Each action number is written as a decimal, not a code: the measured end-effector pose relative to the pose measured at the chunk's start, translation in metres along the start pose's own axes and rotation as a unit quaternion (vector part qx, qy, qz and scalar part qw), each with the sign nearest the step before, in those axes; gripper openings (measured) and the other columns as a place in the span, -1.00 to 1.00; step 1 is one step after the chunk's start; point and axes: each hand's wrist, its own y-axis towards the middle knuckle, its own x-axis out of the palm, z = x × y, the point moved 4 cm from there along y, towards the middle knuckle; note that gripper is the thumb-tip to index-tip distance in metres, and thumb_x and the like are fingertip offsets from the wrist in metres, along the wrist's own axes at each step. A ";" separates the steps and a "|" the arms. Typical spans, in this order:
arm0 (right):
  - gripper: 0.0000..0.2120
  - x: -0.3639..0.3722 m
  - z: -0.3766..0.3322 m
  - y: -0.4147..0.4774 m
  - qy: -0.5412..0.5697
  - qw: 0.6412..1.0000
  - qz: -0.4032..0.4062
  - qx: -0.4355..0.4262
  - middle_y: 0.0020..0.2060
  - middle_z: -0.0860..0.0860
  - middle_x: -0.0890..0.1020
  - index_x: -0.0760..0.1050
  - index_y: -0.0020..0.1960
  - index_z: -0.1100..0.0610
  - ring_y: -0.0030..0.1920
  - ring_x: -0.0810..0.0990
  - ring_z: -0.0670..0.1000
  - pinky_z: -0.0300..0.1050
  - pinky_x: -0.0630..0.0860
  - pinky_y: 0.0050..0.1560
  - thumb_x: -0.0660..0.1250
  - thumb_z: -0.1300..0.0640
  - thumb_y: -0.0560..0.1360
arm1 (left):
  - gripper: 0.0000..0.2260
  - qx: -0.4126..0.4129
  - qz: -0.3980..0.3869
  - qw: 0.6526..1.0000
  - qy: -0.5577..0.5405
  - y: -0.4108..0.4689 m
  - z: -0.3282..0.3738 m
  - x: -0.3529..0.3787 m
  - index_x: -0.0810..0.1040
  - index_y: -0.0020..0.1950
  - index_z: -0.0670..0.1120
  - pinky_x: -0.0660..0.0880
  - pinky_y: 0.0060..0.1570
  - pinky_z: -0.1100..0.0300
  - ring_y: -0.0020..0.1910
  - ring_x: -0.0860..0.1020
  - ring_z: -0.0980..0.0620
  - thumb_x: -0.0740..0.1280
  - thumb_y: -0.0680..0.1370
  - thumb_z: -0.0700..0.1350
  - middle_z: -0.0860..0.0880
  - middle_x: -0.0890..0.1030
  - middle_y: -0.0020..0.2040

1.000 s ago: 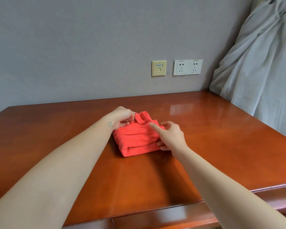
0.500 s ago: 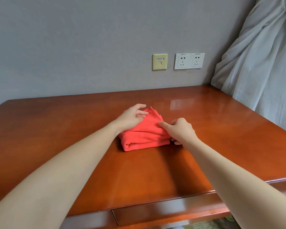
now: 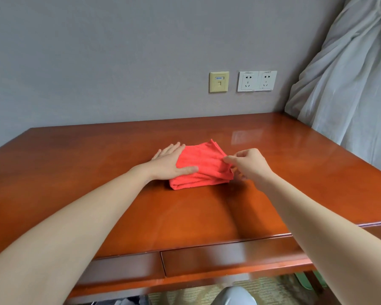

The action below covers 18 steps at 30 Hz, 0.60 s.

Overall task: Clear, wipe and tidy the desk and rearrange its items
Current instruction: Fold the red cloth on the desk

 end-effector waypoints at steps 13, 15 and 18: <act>-0.76 0.017 -0.015 0.021 -0.239 0.967 0.067 -0.061 0.01 0.16 0.63 0.50 0.07 0.17 0.04 0.56 0.25 0.00 0.49 -0.05 0.22 0.03 0.54 | -0.12 -0.031 -0.061 0.993 -0.099 -0.017 0.000 -0.005 -0.22 0.62 -0.02 -0.29 0.51 -0.04 0.56 -0.30 0.00 0.19 0.53 0.35 0.03 -0.29 0.59; -0.74 0.025 -0.040 0.021 -0.205 0.963 0.078 -0.154 0.13 0.16 0.61 0.46 0.20 0.19 0.16 0.54 0.24 0.06 0.49 0.09 0.14 0.19 0.56 | -0.31 -0.046 -0.039 0.991 -0.123 -0.013 0.002 -0.005 -0.14 0.63 -0.04 -0.27 0.50 0.01 0.57 -0.27 -0.01 0.06 0.64 0.25 0.04 -0.24 0.60; -0.64 0.058 -0.057 0.021 -0.209 0.949 -0.001 -0.236 0.28 0.17 0.55 0.40 0.38 0.17 0.30 0.48 0.21 0.05 0.41 0.26 0.09 0.26 0.60 | -0.36 -0.041 -0.056 0.994 -0.081 -0.006 -0.001 0.006 -0.15 0.63 -0.05 -0.25 0.51 0.03 0.56 -0.30 0.04 0.03 0.67 0.20 0.01 -0.26 0.61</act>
